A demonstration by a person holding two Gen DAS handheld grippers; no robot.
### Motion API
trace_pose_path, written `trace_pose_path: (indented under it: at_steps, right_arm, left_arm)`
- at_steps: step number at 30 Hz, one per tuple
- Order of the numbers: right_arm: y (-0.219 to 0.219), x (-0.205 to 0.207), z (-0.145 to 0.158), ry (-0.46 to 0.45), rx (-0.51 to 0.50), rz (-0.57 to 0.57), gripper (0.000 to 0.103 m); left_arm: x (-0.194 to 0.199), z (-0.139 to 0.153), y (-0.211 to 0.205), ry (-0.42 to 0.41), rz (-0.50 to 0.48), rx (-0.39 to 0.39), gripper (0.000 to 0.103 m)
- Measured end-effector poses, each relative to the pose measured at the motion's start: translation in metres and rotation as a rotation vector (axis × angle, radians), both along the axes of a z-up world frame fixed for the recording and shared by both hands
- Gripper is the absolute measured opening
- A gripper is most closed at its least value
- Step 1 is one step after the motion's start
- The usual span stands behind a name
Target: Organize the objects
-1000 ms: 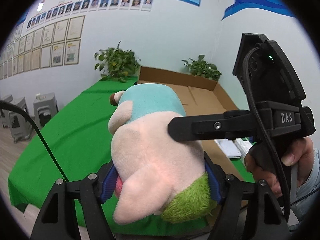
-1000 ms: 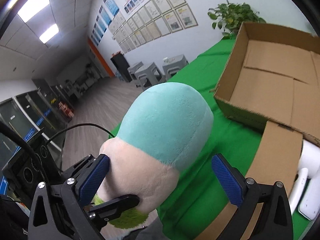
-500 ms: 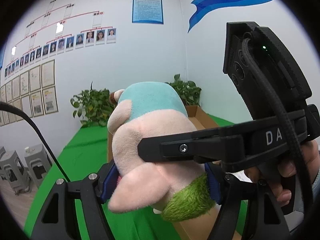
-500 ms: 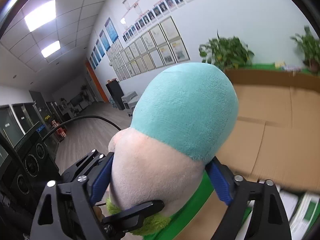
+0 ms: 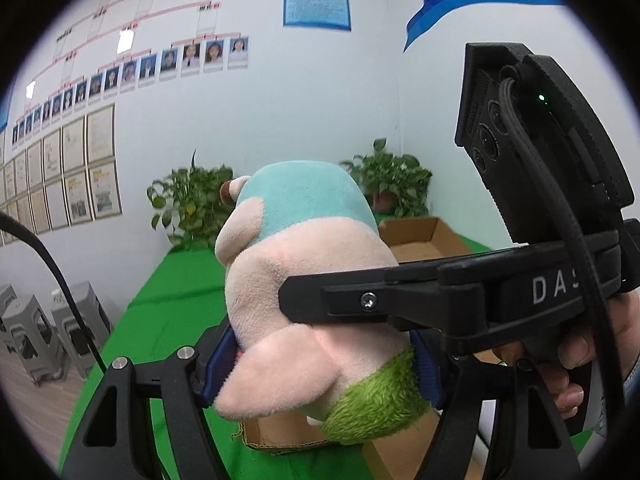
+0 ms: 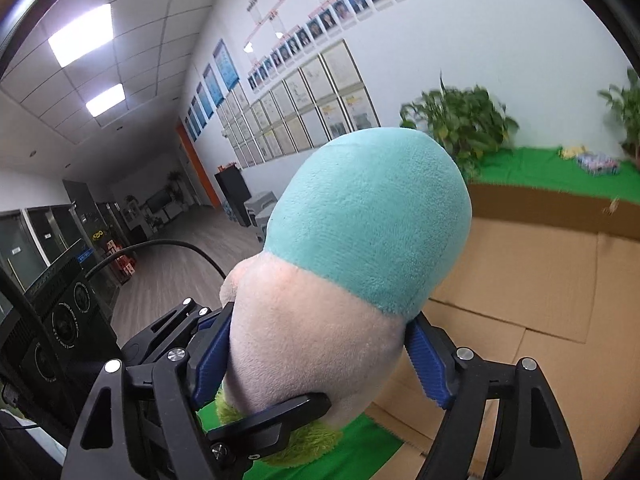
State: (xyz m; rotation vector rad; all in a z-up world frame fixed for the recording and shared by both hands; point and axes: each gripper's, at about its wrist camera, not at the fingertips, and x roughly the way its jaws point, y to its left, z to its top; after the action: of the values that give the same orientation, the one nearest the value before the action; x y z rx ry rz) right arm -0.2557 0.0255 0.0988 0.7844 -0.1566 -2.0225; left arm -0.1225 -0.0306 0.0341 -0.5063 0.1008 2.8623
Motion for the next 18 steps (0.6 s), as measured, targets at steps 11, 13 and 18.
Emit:
trace_pose_path:
  at_steps: [11, 13, 18]
  right_arm:
    - [-0.02, -0.093, -0.146, -0.214, -0.003, 0.024, 0.075]
    - [-0.026, -0.104, -0.171, -0.248, 0.005, 0.025, 0.075]
    - [-0.037, -0.135, -0.207, -0.311, 0.03, 0.039, 0.075]
  left_arm:
    - [-0.064, -0.069, -0.005, -0.21, 0.029, -0.022, 0.072]
    - [-0.074, -0.078, -0.005, -0.242, 0.035, -0.027, 0.072]
    - [-0.087, -0.09, -0.008, -0.288, 0.047, -0.053, 0.075]
